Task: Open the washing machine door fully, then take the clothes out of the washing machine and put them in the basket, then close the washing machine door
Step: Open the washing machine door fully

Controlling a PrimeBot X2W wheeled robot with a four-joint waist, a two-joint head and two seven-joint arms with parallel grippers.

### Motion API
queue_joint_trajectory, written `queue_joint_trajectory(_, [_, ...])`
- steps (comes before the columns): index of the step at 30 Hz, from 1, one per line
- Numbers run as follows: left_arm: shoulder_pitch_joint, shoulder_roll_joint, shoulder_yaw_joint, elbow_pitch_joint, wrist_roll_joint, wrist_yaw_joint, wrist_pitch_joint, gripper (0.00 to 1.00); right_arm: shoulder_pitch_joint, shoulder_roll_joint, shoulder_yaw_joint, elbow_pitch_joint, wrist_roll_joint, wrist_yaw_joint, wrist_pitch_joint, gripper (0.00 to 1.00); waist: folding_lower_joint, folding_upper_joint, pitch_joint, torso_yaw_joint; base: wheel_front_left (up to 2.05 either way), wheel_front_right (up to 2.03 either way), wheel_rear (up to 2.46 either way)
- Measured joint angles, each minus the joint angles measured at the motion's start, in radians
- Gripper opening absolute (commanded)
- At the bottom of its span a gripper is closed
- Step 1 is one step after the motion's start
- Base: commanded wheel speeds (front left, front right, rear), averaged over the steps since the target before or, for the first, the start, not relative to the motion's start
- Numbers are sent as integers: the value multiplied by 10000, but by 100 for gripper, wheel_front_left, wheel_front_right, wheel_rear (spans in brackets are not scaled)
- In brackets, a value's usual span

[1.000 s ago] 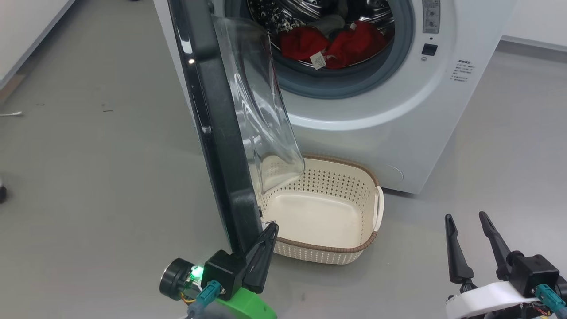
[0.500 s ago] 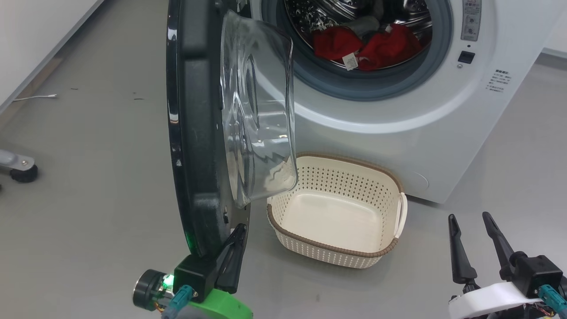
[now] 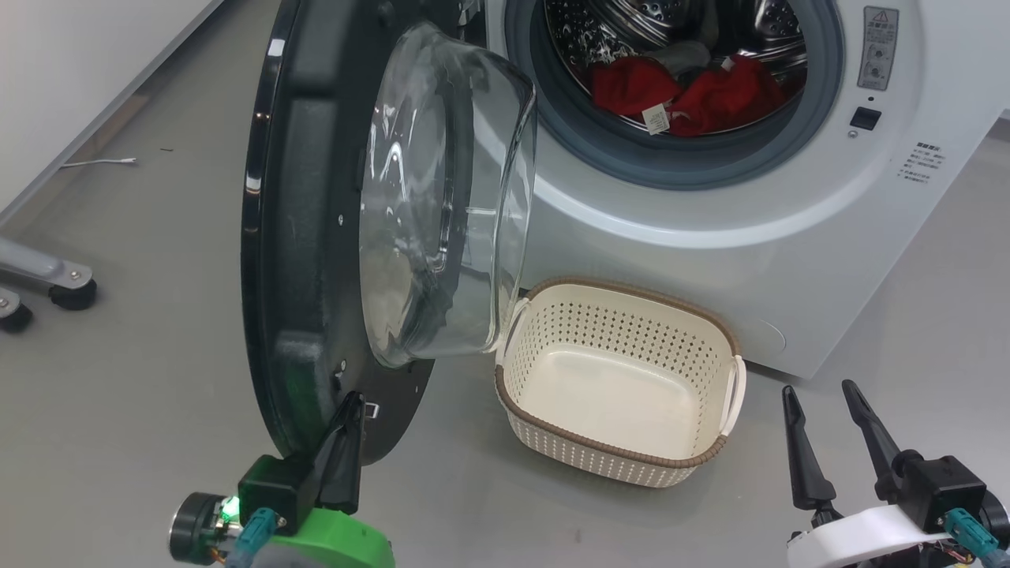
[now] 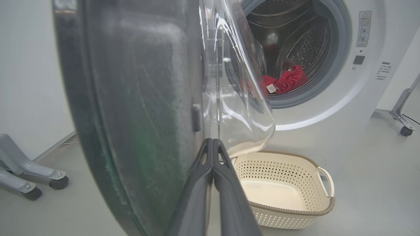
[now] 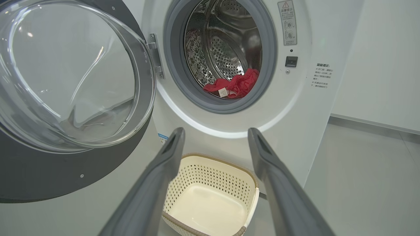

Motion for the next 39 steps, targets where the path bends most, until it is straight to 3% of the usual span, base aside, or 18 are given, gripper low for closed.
queue_joint_trajectory(21, [-66, -63, 2541, 671, 67, 38, -132, 0, -28, 36, -42, 77, -13, 94, 0, 100, 0, 0, 238, -629, 0, 0, 0])
queue_joint_trajectory(39, [-1155, -190, 4293, 1687, 54, 40, -345, 0, -221, 29, -157, 48, -58, 146, 0, 100, 0, 0, 559, -850, 0, 0, 0])
